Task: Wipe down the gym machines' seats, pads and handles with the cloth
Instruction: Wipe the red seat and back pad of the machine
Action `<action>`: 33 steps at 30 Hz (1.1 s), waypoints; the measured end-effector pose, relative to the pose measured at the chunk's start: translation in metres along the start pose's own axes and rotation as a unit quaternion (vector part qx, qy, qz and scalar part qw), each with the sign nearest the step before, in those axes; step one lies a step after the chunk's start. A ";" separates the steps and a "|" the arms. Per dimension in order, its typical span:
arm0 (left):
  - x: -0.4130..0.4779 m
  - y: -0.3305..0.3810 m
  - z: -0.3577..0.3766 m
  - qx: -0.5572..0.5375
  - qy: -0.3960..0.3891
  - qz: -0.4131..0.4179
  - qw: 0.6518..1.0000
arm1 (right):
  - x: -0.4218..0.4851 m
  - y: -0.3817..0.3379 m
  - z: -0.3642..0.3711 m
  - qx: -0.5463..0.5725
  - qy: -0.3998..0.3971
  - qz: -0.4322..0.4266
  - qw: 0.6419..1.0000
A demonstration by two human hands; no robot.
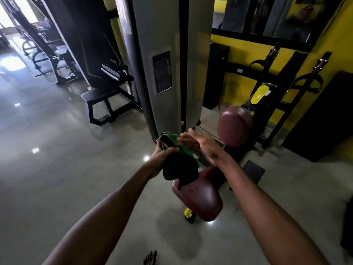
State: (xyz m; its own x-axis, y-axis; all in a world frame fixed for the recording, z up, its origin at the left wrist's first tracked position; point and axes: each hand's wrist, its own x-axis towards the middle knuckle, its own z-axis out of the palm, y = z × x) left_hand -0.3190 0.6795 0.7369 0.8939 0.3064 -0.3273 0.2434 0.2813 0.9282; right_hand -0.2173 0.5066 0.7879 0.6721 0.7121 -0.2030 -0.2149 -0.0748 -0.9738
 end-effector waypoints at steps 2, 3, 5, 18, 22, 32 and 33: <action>0.021 -0.002 -0.022 -0.063 0.026 -0.043 0.997 | 0.028 0.018 0.004 -0.040 0.161 -0.015 0.986; 0.030 -0.001 -0.034 -0.099 0.028 -0.079 0.992 | 0.042 0.030 0.006 -0.057 0.220 0.001 0.974; 0.039 0.003 -0.052 -0.143 0.024 -0.142 0.979 | 0.052 0.056 0.012 -0.014 0.213 0.066 0.975; 0.103 -0.068 -0.073 0.076 -0.147 -0.209 0.964 | 0.055 0.194 0.103 -0.007 0.351 0.085 0.933; 0.108 -0.090 -0.061 0.059 -0.153 -0.277 0.947 | 0.057 0.245 0.109 0.019 0.364 0.081 0.928; 0.182 -0.178 -0.071 0.207 -0.026 -0.299 0.931 | 0.056 0.347 0.083 -0.149 0.669 0.197 0.701; 0.195 -0.191 -0.072 0.225 -0.022 -0.306 0.925 | 0.063 0.358 0.080 -0.165 0.676 0.203 0.689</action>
State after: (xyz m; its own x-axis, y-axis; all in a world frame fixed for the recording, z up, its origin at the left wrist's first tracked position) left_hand -0.2181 0.7513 0.4827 0.5486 0.1749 -0.8176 0.8322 -0.0198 0.5542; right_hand -0.3081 0.5807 0.4351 0.6972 -0.6992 -0.1582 -0.5570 -0.3894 -0.7336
